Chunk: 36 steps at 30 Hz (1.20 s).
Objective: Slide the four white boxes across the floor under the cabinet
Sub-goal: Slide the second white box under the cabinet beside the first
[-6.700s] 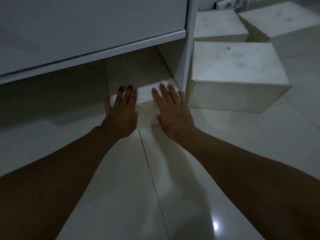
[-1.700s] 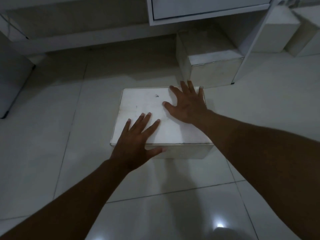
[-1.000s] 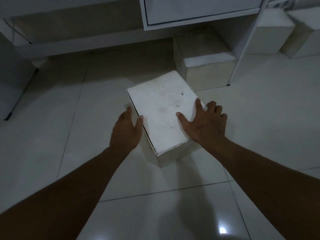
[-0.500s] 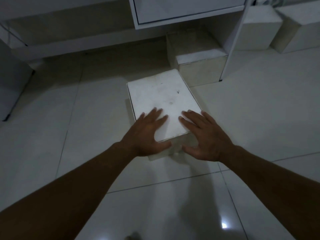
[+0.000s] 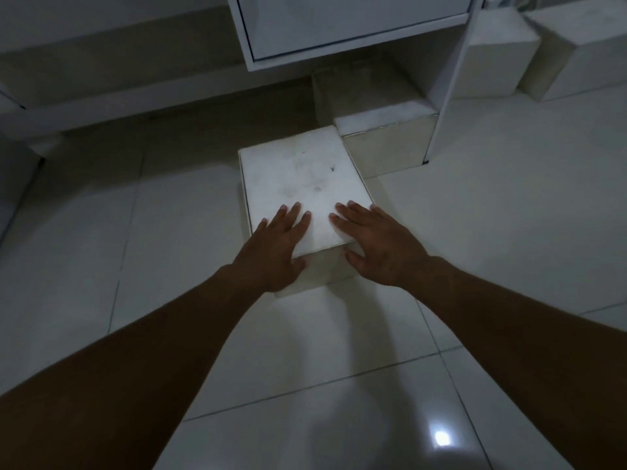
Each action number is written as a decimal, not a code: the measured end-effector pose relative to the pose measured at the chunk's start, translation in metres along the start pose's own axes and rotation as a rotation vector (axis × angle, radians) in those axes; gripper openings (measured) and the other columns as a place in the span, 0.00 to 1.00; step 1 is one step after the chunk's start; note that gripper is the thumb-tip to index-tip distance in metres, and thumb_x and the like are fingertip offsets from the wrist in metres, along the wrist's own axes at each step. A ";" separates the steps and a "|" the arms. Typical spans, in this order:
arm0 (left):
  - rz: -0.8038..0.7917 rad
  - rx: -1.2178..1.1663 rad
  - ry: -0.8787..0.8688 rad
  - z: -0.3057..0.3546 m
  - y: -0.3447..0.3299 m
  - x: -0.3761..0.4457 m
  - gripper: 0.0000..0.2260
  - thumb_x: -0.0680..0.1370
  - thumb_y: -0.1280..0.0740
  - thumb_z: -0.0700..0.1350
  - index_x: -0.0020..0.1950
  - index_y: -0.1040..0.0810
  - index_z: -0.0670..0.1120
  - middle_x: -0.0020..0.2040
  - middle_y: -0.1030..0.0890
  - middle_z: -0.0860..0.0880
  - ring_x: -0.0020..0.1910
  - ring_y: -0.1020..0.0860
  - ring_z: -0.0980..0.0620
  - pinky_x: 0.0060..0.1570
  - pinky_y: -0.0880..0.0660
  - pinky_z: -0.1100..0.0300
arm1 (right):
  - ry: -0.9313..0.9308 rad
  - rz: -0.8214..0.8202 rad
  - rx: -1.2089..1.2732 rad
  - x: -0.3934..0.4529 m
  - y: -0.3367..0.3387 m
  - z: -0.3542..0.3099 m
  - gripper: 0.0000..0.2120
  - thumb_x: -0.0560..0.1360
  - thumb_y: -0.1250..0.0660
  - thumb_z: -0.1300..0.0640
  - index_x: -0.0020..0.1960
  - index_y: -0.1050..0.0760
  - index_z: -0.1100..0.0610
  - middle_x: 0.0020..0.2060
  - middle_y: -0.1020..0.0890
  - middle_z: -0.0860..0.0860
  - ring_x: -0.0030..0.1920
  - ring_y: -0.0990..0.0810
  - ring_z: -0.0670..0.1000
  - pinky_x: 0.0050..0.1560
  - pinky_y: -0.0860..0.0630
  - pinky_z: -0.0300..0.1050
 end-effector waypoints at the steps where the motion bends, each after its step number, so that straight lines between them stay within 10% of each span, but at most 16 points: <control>1: -0.008 -0.001 0.016 -0.003 0.000 0.006 0.37 0.80 0.37 0.51 0.80 0.58 0.48 0.80 0.60 0.47 0.78 0.60 0.48 0.76 0.55 0.48 | -0.002 -0.006 -0.003 0.007 0.000 0.002 0.31 0.79 0.37 0.52 0.79 0.44 0.54 0.79 0.44 0.51 0.78 0.48 0.50 0.77 0.54 0.48; 17: -0.060 -0.015 0.021 -0.068 0.016 0.102 0.36 0.81 0.41 0.45 0.78 0.65 0.47 0.78 0.69 0.46 0.75 0.70 0.45 0.74 0.65 0.43 | -0.155 -0.102 0.040 0.110 0.007 0.034 0.29 0.82 0.40 0.55 0.80 0.48 0.51 0.79 0.48 0.48 0.79 0.53 0.49 0.77 0.54 0.50; 36: 0.152 0.039 0.007 -0.124 0.034 0.181 0.35 0.80 0.44 0.59 0.79 0.60 0.50 0.79 0.63 0.49 0.77 0.64 0.49 0.72 0.64 0.46 | -0.416 -0.066 -0.129 0.186 0.002 0.144 0.58 0.64 0.49 0.18 0.80 0.57 0.57 0.80 0.53 0.55 0.79 0.58 0.53 0.77 0.60 0.59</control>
Point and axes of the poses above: each hand's wrist, its own x-axis towards the middle knuckle, its own y-axis out of the back of the hand, z = x × y, the point moved 8 cm from there along x, towards the middle knuckle
